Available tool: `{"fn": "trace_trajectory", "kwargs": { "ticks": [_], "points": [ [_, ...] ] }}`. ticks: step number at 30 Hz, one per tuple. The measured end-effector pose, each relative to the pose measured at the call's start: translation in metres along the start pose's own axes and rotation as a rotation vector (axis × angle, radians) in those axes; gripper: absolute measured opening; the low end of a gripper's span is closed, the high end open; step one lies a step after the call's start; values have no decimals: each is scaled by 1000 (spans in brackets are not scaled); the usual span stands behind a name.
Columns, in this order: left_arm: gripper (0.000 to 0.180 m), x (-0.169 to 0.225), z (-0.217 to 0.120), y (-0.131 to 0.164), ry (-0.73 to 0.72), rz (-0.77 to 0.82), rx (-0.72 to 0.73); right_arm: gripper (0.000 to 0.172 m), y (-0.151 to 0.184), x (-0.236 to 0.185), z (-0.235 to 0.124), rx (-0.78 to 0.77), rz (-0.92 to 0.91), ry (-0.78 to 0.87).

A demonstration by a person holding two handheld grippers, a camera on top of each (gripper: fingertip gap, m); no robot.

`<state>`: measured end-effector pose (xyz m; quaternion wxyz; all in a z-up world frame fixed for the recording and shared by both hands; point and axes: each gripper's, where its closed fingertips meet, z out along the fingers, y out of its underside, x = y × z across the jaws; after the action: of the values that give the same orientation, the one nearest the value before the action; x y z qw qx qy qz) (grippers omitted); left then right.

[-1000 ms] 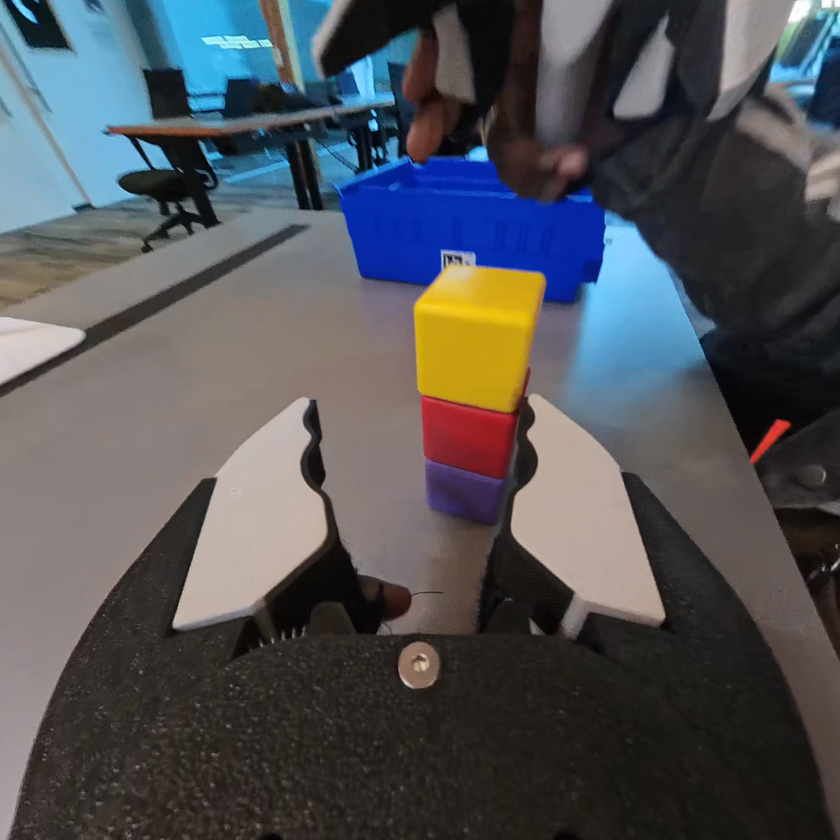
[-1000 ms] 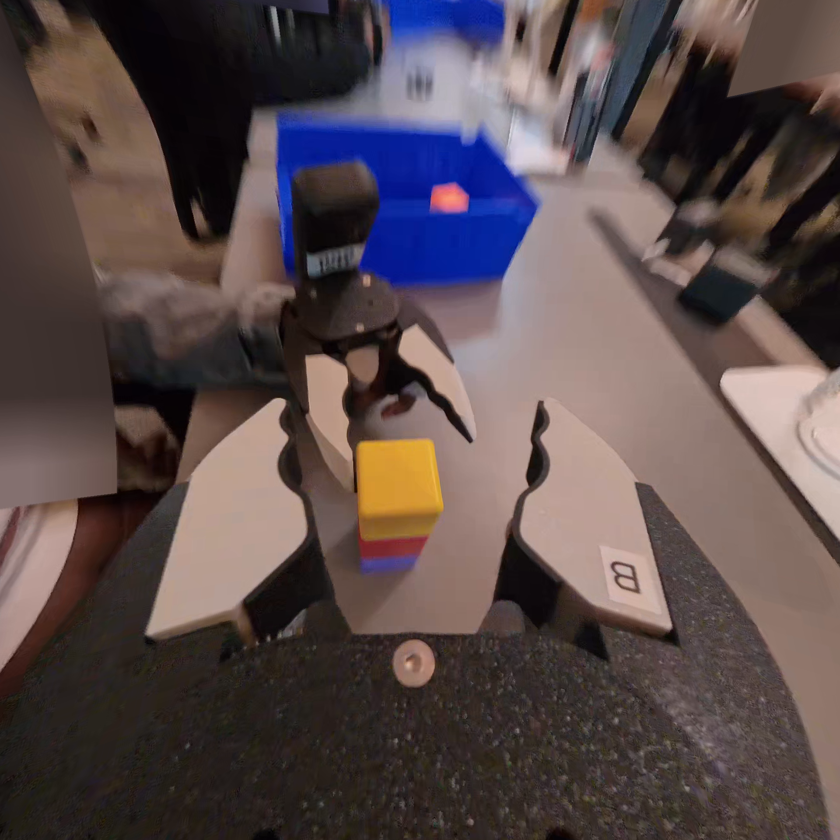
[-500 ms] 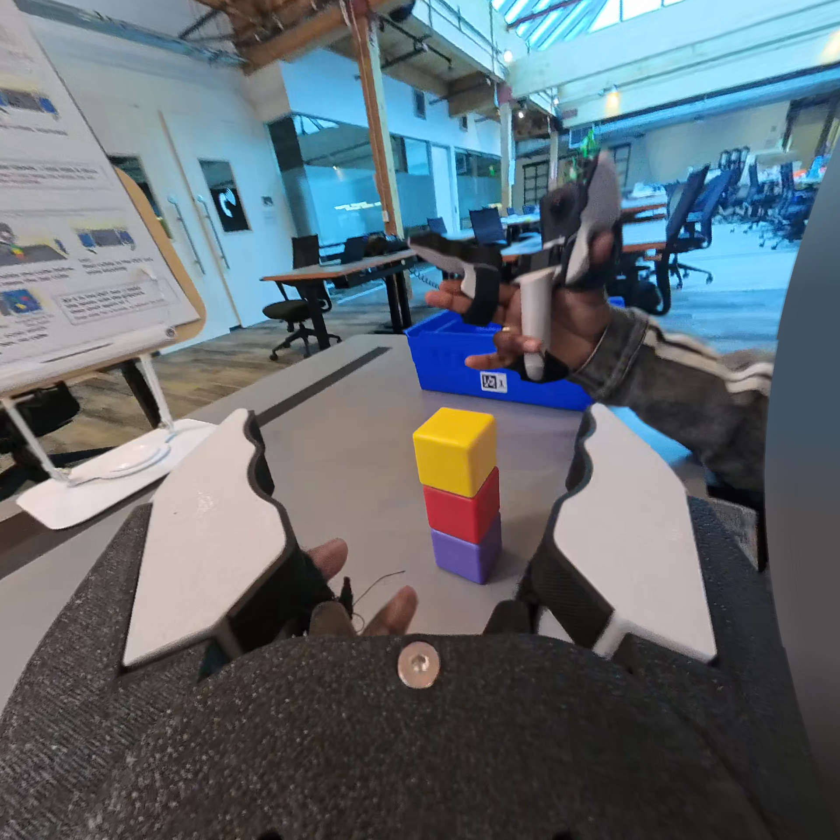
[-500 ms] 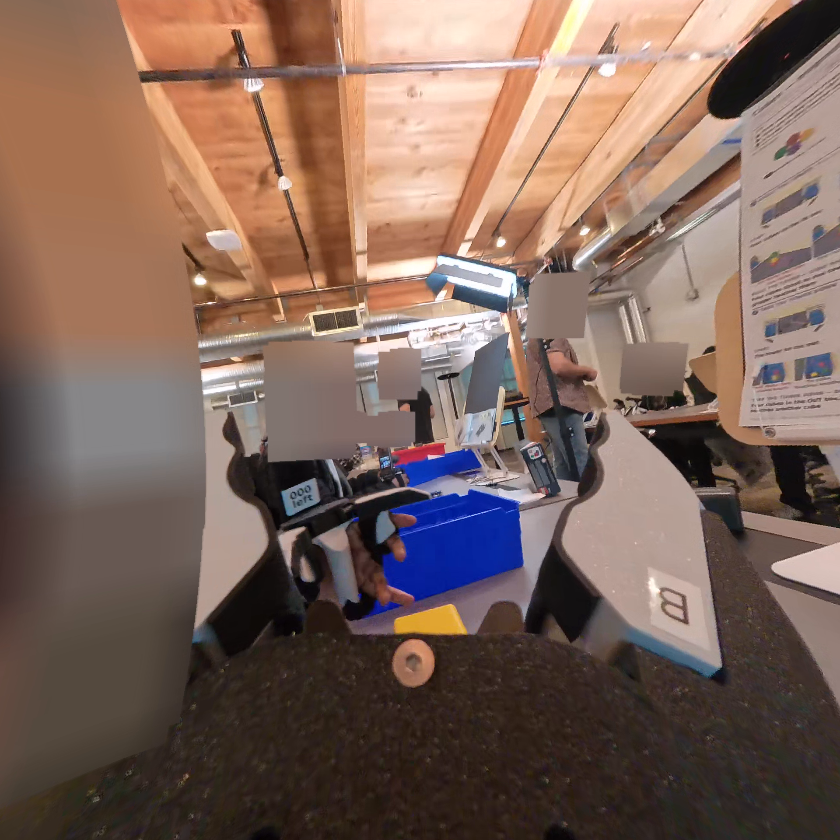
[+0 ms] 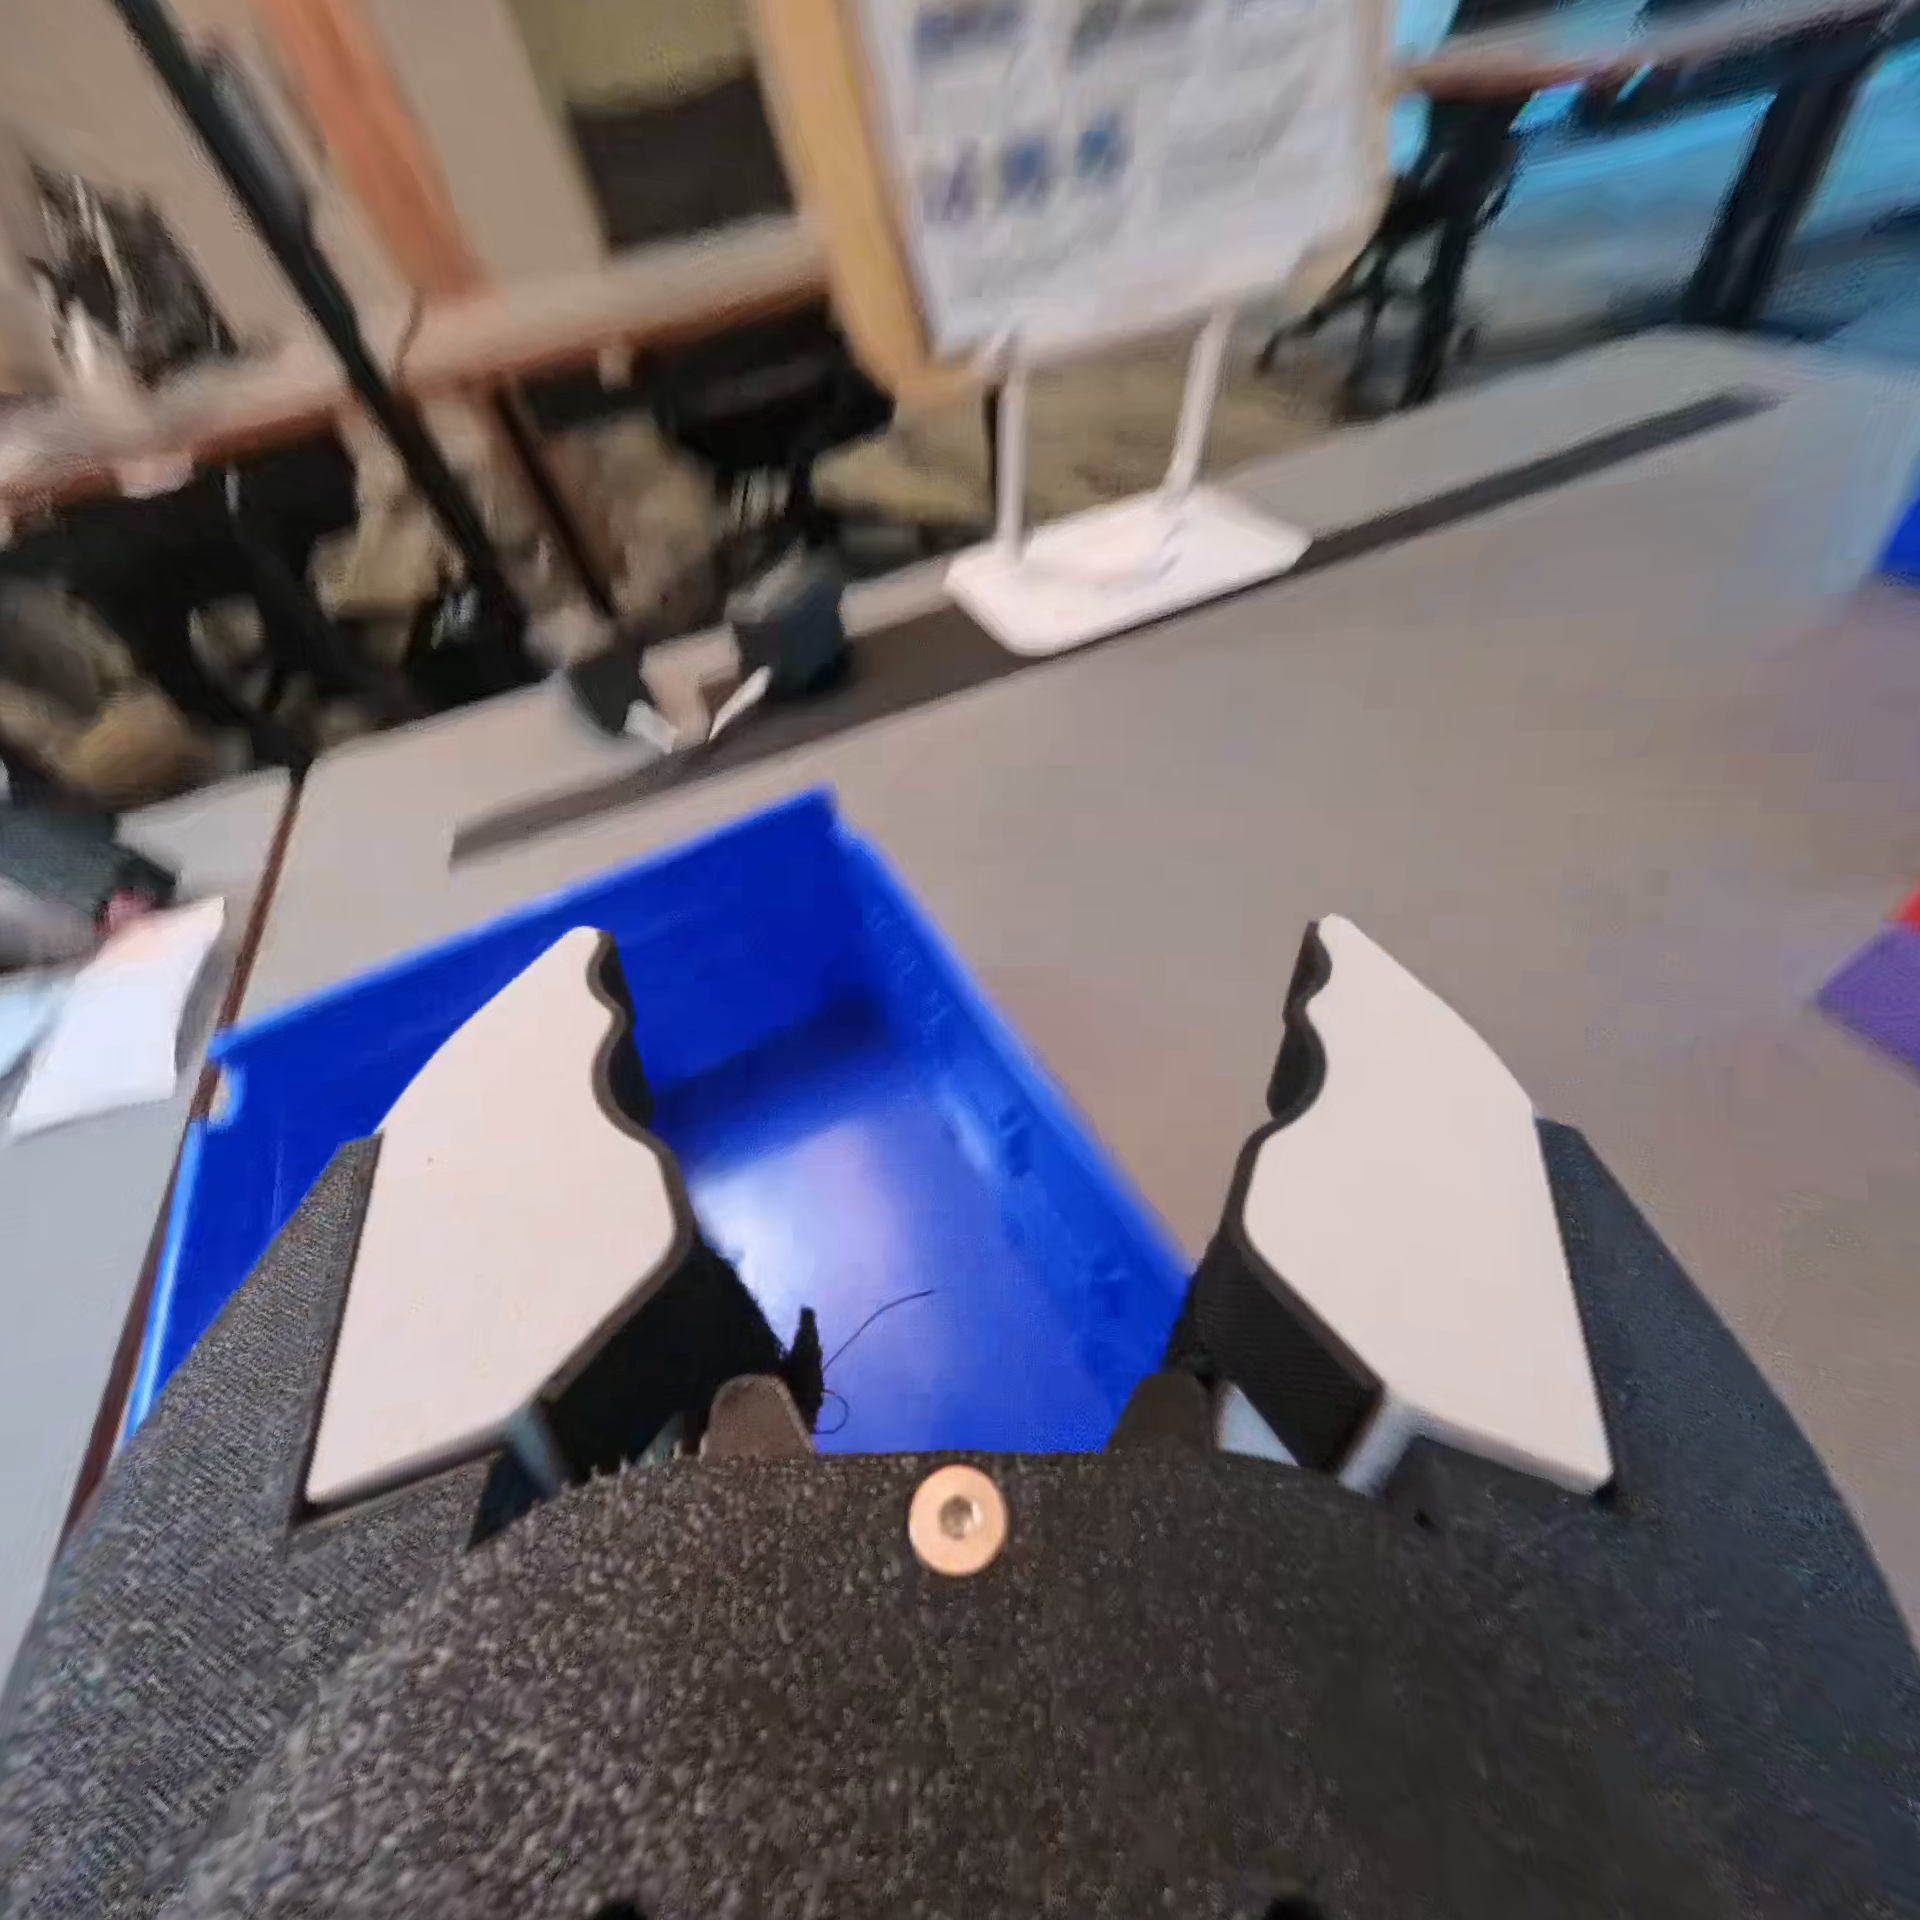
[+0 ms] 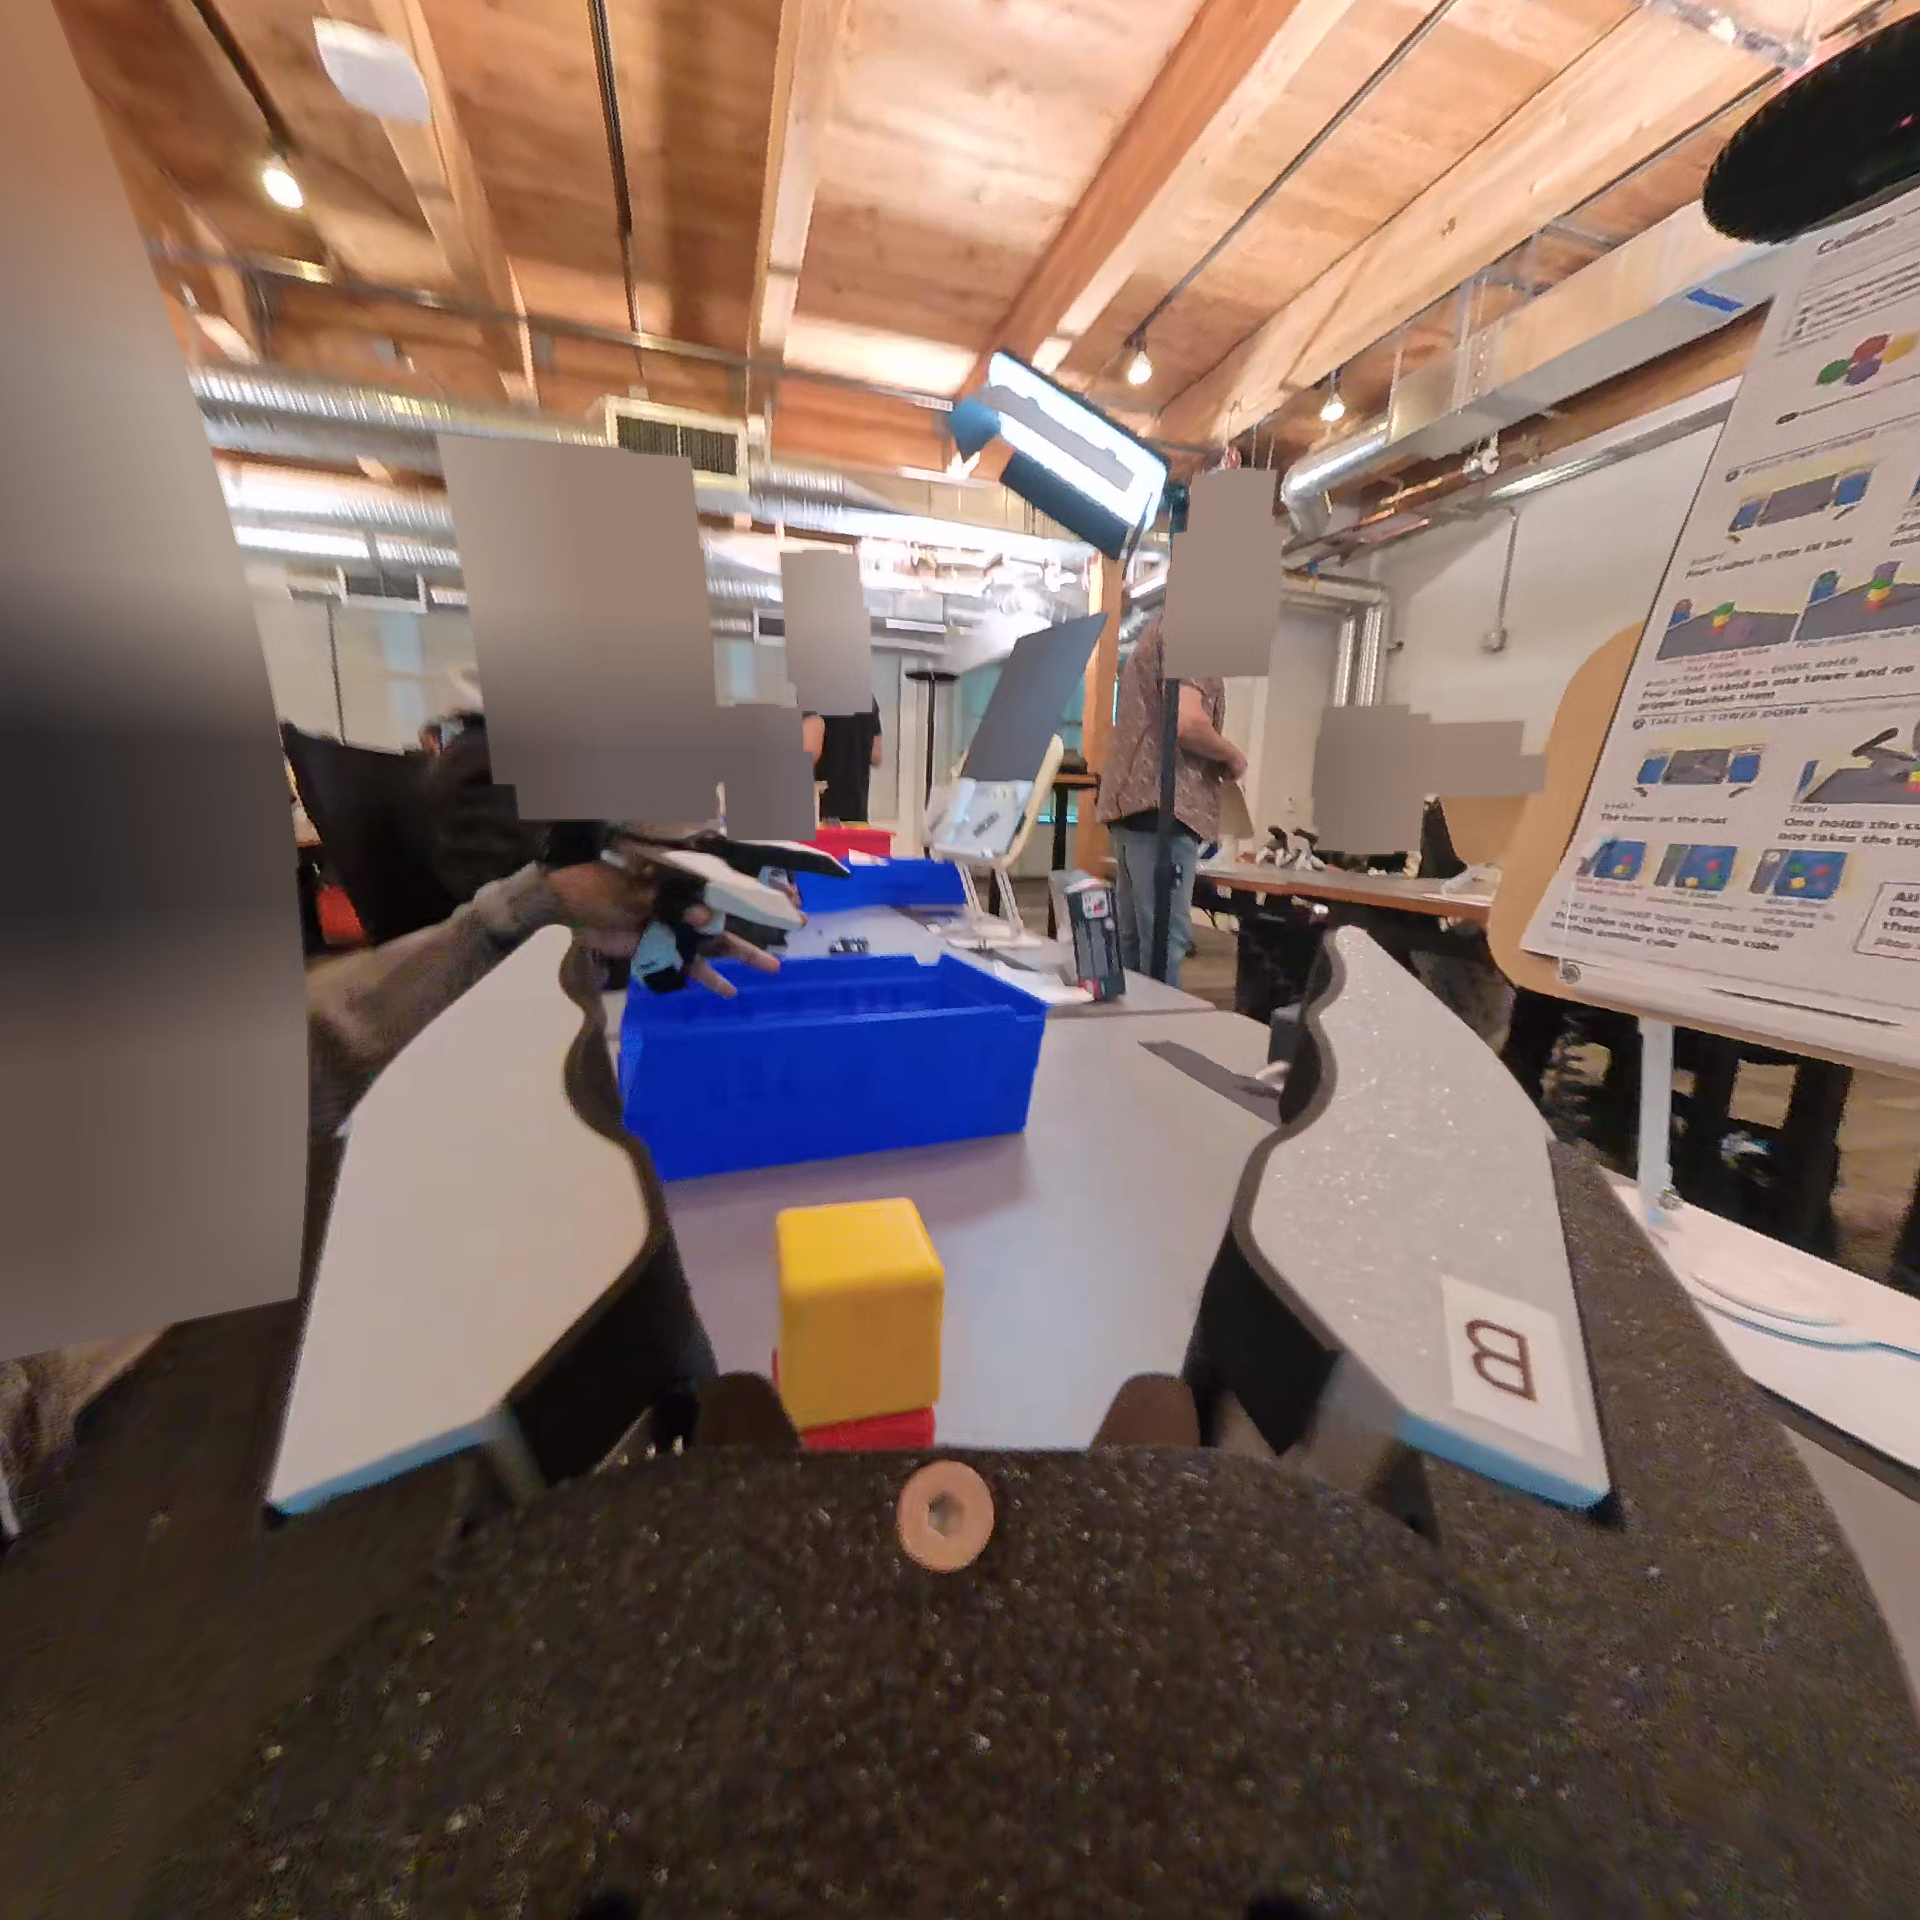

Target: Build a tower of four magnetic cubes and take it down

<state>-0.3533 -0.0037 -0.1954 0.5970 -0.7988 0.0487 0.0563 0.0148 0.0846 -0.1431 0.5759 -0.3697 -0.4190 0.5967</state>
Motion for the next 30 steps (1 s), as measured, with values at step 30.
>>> {"fn": "trace_trajectory", "kwargs": {
  "ticks": [30],
  "points": [
    [65, -83, 37, 25, -25, -306, 1, 134, 9, -19, 9, -112, -198, 4]
  ]
}}
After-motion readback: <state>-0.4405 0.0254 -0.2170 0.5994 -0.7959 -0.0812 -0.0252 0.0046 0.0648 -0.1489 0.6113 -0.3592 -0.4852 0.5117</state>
